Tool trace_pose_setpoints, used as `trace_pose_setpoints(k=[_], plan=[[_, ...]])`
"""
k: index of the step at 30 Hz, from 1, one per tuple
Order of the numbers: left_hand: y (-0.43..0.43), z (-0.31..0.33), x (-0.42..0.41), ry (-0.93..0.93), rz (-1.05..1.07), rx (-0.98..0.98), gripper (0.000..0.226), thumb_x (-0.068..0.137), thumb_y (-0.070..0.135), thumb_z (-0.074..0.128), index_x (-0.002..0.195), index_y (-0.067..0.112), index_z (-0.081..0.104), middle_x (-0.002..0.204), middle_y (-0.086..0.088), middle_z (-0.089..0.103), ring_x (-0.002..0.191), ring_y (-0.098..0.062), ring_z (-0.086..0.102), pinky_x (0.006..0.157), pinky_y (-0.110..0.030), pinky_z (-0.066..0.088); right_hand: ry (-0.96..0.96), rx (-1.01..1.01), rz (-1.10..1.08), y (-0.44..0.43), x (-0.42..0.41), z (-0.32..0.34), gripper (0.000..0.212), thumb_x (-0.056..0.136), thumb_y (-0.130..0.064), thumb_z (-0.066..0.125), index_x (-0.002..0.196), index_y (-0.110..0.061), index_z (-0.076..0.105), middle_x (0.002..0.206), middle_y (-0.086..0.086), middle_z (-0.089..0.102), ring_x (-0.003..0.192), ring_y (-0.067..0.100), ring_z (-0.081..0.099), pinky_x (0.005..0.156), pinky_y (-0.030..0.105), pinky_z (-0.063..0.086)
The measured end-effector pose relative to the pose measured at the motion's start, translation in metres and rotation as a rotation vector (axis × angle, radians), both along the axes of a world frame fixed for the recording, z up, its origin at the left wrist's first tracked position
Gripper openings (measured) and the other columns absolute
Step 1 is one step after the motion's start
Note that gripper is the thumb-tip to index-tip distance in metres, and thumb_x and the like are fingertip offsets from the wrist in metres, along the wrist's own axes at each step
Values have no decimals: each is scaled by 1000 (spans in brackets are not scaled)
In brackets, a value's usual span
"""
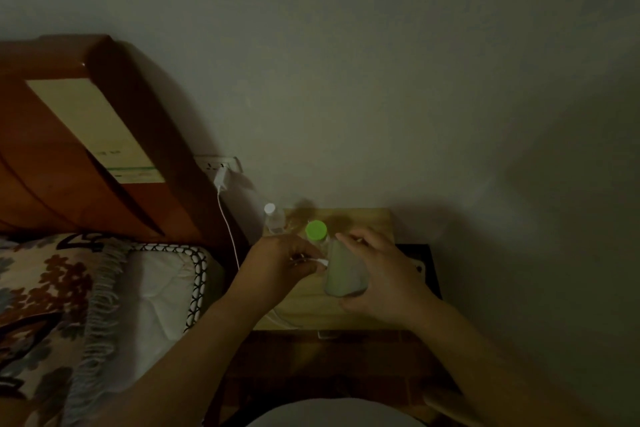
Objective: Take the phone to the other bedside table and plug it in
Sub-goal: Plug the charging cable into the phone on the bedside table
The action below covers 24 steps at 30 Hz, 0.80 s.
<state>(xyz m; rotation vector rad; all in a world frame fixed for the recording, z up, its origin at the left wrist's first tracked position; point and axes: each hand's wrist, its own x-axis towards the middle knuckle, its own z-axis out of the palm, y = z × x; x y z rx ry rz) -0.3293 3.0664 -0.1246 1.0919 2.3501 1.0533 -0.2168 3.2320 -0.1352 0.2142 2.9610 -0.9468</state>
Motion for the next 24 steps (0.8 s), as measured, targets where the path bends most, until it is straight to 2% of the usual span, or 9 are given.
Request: trace_pose_setpoints(k=[3, 6, 12, 14, 16, 20, 24], plan=[[1, -1, -1, -9, -4, -5, 11, 75, 22, 72, 85, 24, 73, 84, 11, 70, 76, 3, 61, 69, -15, 49, 10, -21, -2, 2, 1, -3, 93, 61, -46, 75, 140, -26, 30, 136, -6, 33, 120, 14, 33, 94, 34, 38], [-1, -7, 0, -18, -18, -43, 14, 74, 27, 72, 88, 25, 72, 88, 9, 70, 78, -1, 61, 72, -24, 51, -1, -21, 18, 4, 3, -8, 95, 62, -48, 76, 141, -27, 27, 138, -6, 31, 120, 12, 30, 93, 30, 34], [-2, -24, -2, 0, -7, -100, 40, 71, 48, 68, 109, 34, 61, 99, 16, 63, 87, -1, 59, 78, -26, 51, -15, -44, -14, 11, 3, -24, 96, 61, -49, 75, 141, -32, 25, 136, -7, 31, 121, 13, 31, 92, 30, 34], [1, -28, -5, -21, -13, -98, 49, 69, 62, 57, 111, 36, 58, 101, 17, 62, 89, 0, 58, 78, -23, 49, -24, -39, -23, 15, 0, -31, 96, 60, -49, 74, 141, -31, 26, 137, -7, 31, 121, 14, 31, 91, 29, 34], [5, -34, -8, -33, -22, -99, 57, 66, 70, 49, 111, 37, 57, 103, 15, 62, 89, 1, 57, 76, -15, 44, -40, -47, -20, 20, -5, -41, 96, 60, -49, 73, 141, -29, 26, 138, -4, 31, 123, 17, 32, 95, 33, 36], [14, -61, -19, -15, -8, -139, 45, 74, 59, 55, 112, 37, 55, 105, 14, 61, 90, 3, 54, 71, -8, 37, -70, -67, -41, 29, -13, -71, 95, 60, -49, 74, 140, -28, 28, 135, -2, 32, 119, 17, 33, 90, 28, 34], [21, -104, -31, -23, -47, -215, 42, 80, 49, 57, 119, 34, 51, 112, 8, 59, 97, -3, 52, 77, -19, 41, -118, -126, -73, 39, -18, -114, 93, 63, -45, 76, 140, -25, 29, 138, -3, 31, 121, 16, 32, 89, 27, 33]])
